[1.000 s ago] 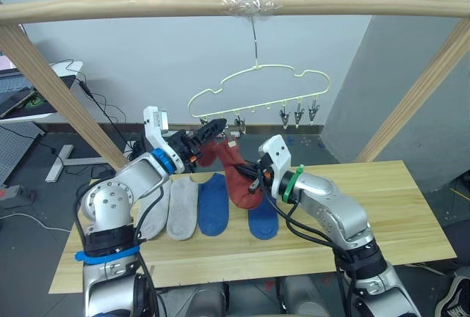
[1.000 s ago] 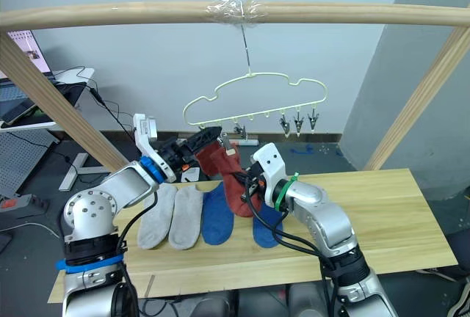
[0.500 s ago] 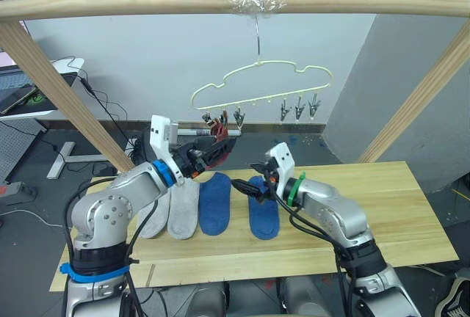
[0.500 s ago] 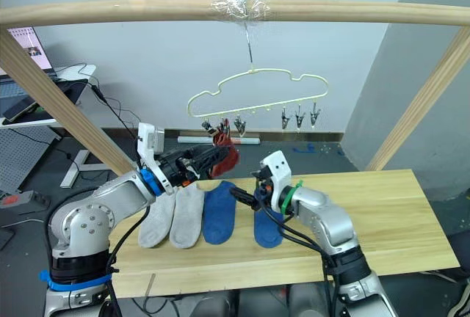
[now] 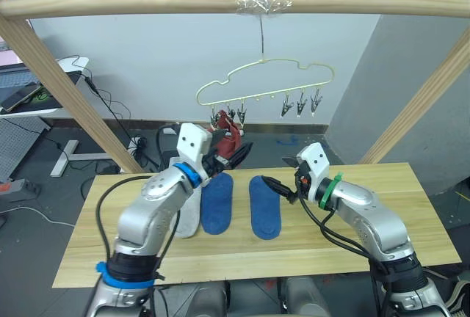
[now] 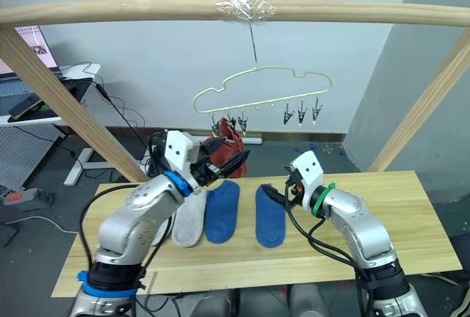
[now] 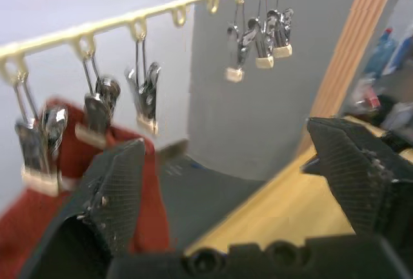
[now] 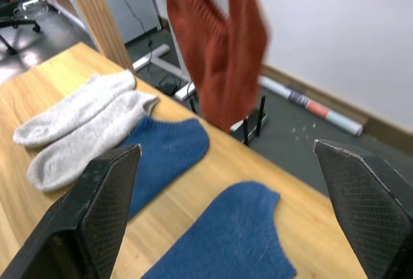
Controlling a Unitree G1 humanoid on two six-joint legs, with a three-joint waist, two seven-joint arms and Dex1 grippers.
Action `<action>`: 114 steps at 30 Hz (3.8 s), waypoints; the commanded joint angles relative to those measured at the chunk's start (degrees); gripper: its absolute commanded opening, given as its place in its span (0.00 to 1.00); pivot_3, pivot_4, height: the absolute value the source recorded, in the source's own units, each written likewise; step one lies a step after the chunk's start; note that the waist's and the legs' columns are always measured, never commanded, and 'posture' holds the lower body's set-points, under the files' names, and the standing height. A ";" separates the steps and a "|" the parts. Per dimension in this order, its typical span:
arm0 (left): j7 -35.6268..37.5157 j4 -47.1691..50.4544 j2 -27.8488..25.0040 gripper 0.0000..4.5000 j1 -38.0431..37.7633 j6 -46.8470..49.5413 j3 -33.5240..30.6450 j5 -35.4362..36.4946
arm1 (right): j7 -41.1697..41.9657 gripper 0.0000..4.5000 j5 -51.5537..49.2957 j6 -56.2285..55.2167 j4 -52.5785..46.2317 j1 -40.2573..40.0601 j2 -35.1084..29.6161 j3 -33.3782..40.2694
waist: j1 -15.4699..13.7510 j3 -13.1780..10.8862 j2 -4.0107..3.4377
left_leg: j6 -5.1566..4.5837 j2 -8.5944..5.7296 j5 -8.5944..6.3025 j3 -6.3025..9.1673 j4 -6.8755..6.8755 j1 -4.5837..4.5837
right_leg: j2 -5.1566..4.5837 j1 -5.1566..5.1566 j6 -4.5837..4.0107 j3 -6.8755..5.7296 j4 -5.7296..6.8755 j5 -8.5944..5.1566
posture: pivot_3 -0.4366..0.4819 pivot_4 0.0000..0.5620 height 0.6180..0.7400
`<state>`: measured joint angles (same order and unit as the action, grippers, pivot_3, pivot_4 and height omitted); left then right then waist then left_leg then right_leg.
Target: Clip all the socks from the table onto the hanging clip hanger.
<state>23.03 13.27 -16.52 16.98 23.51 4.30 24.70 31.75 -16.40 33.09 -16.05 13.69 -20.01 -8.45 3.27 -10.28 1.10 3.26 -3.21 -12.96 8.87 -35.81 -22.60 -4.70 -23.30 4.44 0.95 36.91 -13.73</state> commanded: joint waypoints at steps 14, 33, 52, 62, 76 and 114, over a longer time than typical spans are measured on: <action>-6.70 -21.61 10.98 0.55 7.40 -22.85 0.19 -15.49 | -0.52 1.00 -8.41 -3.69 -11.60 -0.96 1.93 8.20 | 0.22 0.00 0.00 | -0.01 -0.04 0.01 0.00 -0.15 -0.05 | -0.01 0.02 0.12 -0.03 0.02 0.05 | 0.26 0.24 1.00; -10.28 -33.99 15.82 0.55 15.25 -30.00 -3.29 -16.96 | -3.92 1.00 -10.51 -2.41 -14.75 -0.11 2.54 6.79 | 1.93 0.01 0.00 | -0.04 -0.06 0.02 -0.01 -0.22 -0.04 | -0.01 0.04 0.19 -0.02 0.08 0.09 | 0.24 0.25 1.00; -8.70 -29.60 16.17 0.55 11.26 -28.70 -2.54 -17.17 | -4.74 1.00 -10.68 -2.74 -14.46 0.23 2.49 6.88 | 2.30 0.01 0.00 | -0.06 -0.06 0.04 0.00 -0.25 -0.03 | -0.01 0.04 0.19 -0.02 0.13 0.11 | 0.24 0.26 1.00; -10.01 -33.63 16.25 0.55 14.86 -30.62 -3.61 -17.64 | -4.70 1.00 -10.54 -2.77 -14.21 0.75 2.41 6.87 | 2.46 0.01 0.00 | -0.08 -0.06 0.05 0.00 -0.26 -0.03 | -0.01 0.05 0.19 -0.02 0.13 0.12 | 0.24 0.27 1.00; -10.50 -38.10 17.72 0.55 18.38 -33.44 -4.03 -17.49 | -4.98 1.00 -10.27 -2.77 -14.47 0.68 2.44 6.73 | 2.76 0.01 0.00 | -0.08 -0.07 0.05 0.00 -0.26 -0.03 | -0.01 0.05 0.20 -0.02 0.14 0.12 | 0.22 0.27 1.00; -10.14 -38.63 18.52 0.37 18.79 -32.90 -4.60 -17.20 | -5.52 1.00 -10.27 -3.09 -13.97 1.49 2.58 6.67 | 3.18 0.01 0.00 | -0.09 -0.07 0.06 0.00 -0.27 -0.03 | -0.01 0.05 0.20 -0.02 0.16 0.12 | 0.22 0.28 1.00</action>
<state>13.01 -26.44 1.62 34.23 -8.87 -0.36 7.56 26.17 -26.03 30.82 -27.72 14.28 -17.54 -1.87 6.45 -10.28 1.10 3.17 -3.28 -12.90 8.87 -36.08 -22.63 -4.70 -23.25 4.64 0.94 37.07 -13.60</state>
